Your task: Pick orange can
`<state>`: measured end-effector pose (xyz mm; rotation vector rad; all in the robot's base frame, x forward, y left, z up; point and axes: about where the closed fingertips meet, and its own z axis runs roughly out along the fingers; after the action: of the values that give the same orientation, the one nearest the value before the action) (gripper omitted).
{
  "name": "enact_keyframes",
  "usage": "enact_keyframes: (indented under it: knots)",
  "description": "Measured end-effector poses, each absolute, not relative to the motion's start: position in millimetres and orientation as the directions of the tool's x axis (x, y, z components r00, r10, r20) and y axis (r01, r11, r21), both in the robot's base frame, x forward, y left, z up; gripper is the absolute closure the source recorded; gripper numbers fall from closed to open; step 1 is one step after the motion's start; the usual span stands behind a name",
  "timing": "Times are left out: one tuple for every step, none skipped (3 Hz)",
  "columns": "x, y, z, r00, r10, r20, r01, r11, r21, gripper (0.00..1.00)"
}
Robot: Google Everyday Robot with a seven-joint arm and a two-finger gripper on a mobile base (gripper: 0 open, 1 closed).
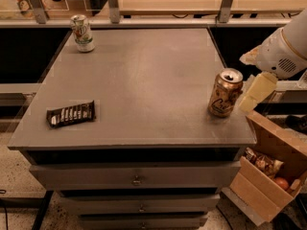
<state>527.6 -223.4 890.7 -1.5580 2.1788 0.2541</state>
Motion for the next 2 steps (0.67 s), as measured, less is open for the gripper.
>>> enact_keyframes:
  knots:
    - [533, -220, 879, -0.273, -0.792, -0.546, -0.937, 0.347, -0.035, 0.02]
    - [534, -209, 879, -0.263, -0.744, -0.614, -0.945, 0.328, 0.008, 0.17]
